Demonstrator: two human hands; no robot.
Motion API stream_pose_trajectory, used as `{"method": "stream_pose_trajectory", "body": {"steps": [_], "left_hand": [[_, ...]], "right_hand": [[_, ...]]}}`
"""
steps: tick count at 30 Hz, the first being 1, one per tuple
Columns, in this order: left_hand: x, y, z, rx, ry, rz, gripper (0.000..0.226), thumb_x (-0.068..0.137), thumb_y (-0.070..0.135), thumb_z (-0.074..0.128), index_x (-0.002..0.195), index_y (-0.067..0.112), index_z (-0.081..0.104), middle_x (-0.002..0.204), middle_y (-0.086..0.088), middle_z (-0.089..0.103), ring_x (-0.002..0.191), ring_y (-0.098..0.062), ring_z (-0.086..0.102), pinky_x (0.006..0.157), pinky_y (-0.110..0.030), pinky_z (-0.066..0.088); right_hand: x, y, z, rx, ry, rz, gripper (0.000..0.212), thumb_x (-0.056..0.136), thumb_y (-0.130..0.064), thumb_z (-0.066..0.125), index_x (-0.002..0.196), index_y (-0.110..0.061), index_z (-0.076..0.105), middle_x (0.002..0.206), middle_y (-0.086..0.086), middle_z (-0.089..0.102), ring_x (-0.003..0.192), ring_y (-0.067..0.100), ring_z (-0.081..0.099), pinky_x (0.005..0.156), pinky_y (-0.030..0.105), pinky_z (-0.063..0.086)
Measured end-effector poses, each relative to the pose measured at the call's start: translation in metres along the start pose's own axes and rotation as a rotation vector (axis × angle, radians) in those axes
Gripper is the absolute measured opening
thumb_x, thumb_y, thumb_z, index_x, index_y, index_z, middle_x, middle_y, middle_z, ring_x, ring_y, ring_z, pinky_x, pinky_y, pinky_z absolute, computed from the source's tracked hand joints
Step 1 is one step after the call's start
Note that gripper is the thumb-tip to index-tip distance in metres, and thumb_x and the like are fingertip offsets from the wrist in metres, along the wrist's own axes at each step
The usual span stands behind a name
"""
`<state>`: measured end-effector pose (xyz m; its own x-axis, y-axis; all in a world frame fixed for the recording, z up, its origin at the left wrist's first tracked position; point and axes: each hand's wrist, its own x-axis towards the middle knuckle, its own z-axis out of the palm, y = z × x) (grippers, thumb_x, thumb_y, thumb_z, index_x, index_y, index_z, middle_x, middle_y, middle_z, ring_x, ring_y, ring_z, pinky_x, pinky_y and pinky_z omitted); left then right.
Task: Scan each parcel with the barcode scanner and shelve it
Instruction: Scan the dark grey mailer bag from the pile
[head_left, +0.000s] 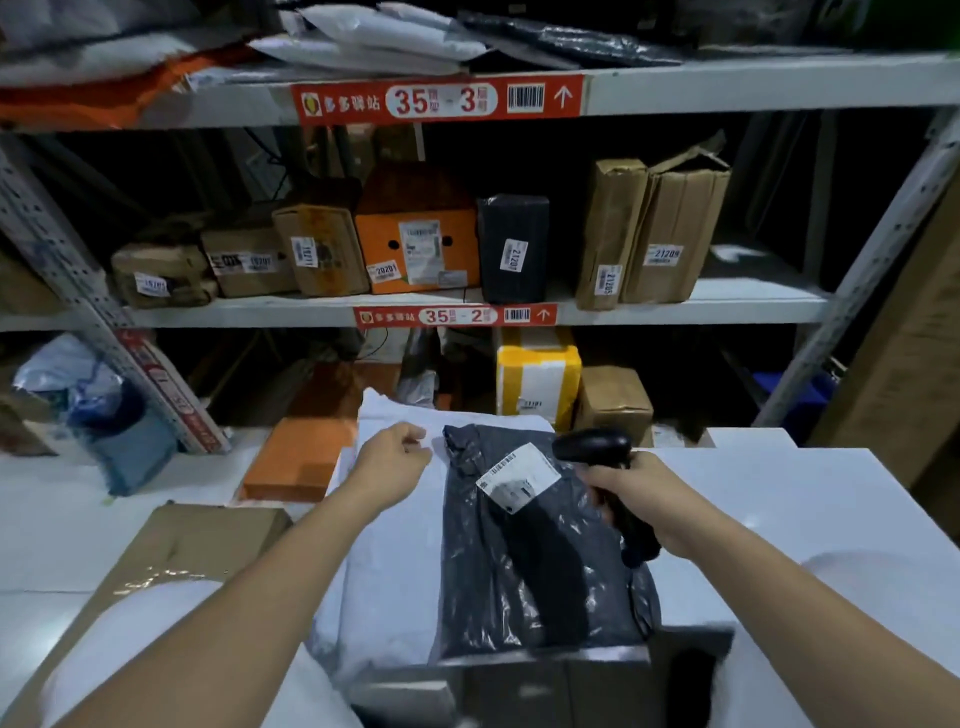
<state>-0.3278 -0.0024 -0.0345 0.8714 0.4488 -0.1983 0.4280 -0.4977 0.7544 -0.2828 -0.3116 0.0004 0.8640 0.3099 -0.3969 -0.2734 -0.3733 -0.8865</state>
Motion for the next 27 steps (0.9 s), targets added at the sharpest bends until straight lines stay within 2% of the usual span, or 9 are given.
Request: {"method": "stream_pose_trajectory", "body": {"steps": [3,7,10,14,18,22,24,27], "left_hand": [[-0.001,-0.013,0.006,0.149,-0.036,-0.037,0.040,0.098,0.021,0.060,0.138,0.017,0.063,0.137,-0.003,0.065,0.118,-0.026,0.062,0.086,-0.028,0.049],[0.001,-0.011,0.010,0.204,-0.046,-0.013,0.041,0.099,0.021,0.058,0.140,0.017,0.061,0.140,-0.004,0.063,0.115,-0.026,0.063,0.088,-0.030,0.053],[0.002,-0.011,0.014,0.199,-0.056,-0.004,0.041,0.100,0.020,0.057,0.141,0.016,0.060,0.140,-0.004,0.062,0.111,-0.026,0.063,0.082,-0.028,0.052],[0.004,-0.014,0.014,0.221,-0.049,-0.003,0.039,0.101,0.022,0.059,0.140,0.017,0.061,0.140,-0.005,0.062,0.104,-0.023,0.061,0.072,-0.027,0.050],[0.004,-0.021,0.010,0.252,-0.037,-0.030,0.037,0.102,0.023,0.060,0.139,0.019,0.061,0.142,-0.004,0.062,0.107,-0.023,0.062,0.075,-0.026,0.054],[0.006,-0.025,0.007,0.267,-0.032,-0.040,0.036,0.103,0.024,0.060,0.138,0.021,0.061,0.142,-0.003,0.062,0.105,-0.021,0.062,0.061,-0.019,0.049],[0.007,-0.025,0.007,0.264,-0.034,-0.037,0.036,0.103,0.024,0.060,0.138,0.021,0.061,0.142,-0.003,0.062,0.106,-0.022,0.063,0.062,-0.019,0.049],[0.006,-0.024,0.009,0.260,-0.041,-0.035,0.036,0.103,0.024,0.060,0.139,0.020,0.061,0.142,-0.004,0.062,0.109,-0.023,0.063,0.073,-0.023,0.053]], "right_hand": [[0.006,0.013,0.008,-0.059,-0.027,0.043,0.021,0.096,-0.017,0.071,0.083,-0.002,0.067,0.067,0.010,0.068,0.050,0.017,0.055,0.052,0.028,0.045],[0.010,0.015,0.015,-0.105,-0.056,0.036,0.015,0.095,-0.016,0.071,0.085,-0.006,0.066,0.064,0.007,0.067,0.051,0.018,0.054,0.053,0.028,0.047],[0.014,0.013,0.018,-0.147,-0.050,0.019,0.016,0.094,-0.016,0.070,0.082,-0.006,0.066,0.062,0.007,0.066,0.050,0.019,0.054,0.054,0.029,0.047],[0.017,0.007,0.022,-0.185,-0.035,0.010,0.020,0.094,-0.017,0.068,0.079,-0.005,0.065,0.060,0.007,0.066,0.047,0.018,0.053,0.050,0.026,0.045],[0.018,0.001,0.025,-0.208,-0.025,0.027,0.020,0.095,-0.014,0.066,0.079,-0.003,0.064,0.055,0.006,0.062,0.042,0.017,0.050,0.044,0.023,0.042],[0.022,-0.002,0.028,-0.219,-0.023,0.037,0.017,0.095,-0.015,0.066,0.082,-0.003,0.064,0.060,0.009,0.063,0.044,0.019,0.050,0.046,0.025,0.042],[0.023,-0.002,0.030,-0.227,-0.016,0.035,0.019,0.096,-0.015,0.066,0.081,-0.004,0.063,0.054,0.004,0.061,0.040,0.016,0.049,0.044,0.022,0.041],[0.023,-0.001,0.031,-0.271,-0.006,0.019,0.020,0.096,-0.016,0.066,0.080,-0.004,0.065,0.050,0.001,0.061,0.040,0.014,0.050,0.044,0.021,0.042]]}}
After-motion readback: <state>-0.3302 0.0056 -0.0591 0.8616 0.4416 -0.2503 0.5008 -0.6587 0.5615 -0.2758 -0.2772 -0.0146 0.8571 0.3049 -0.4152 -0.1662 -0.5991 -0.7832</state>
